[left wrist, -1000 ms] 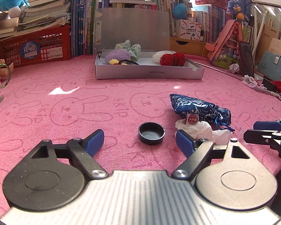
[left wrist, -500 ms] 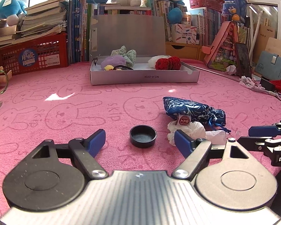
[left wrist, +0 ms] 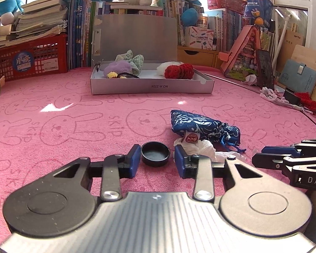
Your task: Organize objects
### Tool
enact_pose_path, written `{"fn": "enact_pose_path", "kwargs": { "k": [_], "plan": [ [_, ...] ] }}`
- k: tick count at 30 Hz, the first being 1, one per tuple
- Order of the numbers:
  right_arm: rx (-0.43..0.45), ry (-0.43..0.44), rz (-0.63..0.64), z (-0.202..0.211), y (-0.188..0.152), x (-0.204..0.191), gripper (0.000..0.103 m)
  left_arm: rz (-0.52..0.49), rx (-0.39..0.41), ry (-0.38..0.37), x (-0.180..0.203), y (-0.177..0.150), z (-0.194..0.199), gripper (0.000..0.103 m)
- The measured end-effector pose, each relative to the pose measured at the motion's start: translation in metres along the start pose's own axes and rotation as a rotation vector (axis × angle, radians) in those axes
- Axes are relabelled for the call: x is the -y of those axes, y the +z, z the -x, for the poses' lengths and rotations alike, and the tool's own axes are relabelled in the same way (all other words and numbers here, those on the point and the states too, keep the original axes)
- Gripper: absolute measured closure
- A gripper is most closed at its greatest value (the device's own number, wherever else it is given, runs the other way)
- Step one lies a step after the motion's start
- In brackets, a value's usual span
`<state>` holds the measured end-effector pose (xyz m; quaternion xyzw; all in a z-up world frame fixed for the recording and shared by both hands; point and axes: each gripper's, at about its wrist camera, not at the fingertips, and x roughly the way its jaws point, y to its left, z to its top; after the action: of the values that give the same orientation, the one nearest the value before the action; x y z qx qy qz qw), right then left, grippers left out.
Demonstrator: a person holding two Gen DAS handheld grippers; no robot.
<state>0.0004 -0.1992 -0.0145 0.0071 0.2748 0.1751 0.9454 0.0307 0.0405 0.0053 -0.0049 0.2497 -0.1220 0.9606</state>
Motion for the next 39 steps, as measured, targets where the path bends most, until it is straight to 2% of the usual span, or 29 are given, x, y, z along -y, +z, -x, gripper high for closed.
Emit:
{"fn": "enact_pose_path", "kwargs": {
  "k": [7,17,20,25,28,33,39],
  "plan": [
    [0.021,-0.007,0.015,0.0021,0.0023,-0.0017,0.071,0.028,0.014,0.029,-0.0039,0.0054,0.0021,0.074],
    [0.023,-0.024,-0.003,0.0011,0.0037,0.0013,0.071,0.011,-0.002,0.024,-0.0021,0.0005,-0.0012,0.073],
    [0.018,-0.028,-0.019,-0.0004,0.0041,0.0036,0.071,0.003,-0.006,0.033,-0.0007,0.0001,-0.0051,0.067],
    [0.017,-0.035,-0.022,-0.0010,0.0038,0.0049,0.071,0.023,0.011,0.055,-0.0033,0.0020,-0.0054,0.046],
    [0.017,-0.038,-0.024,-0.0013,0.0037,0.0048,0.071,0.031,0.019,0.043,-0.0047,0.0026,-0.0025,0.038],
    [0.013,-0.037,-0.028,-0.0030,0.0038,0.0048,0.071,-0.022,0.009,0.054,0.0009,-0.0012,-0.0022,0.038],
    [0.010,-0.037,-0.027,-0.0037,0.0033,0.0046,0.070,-0.009,-0.003,0.045,0.0021,-0.0011,-0.0056,0.040]
  ]
}}
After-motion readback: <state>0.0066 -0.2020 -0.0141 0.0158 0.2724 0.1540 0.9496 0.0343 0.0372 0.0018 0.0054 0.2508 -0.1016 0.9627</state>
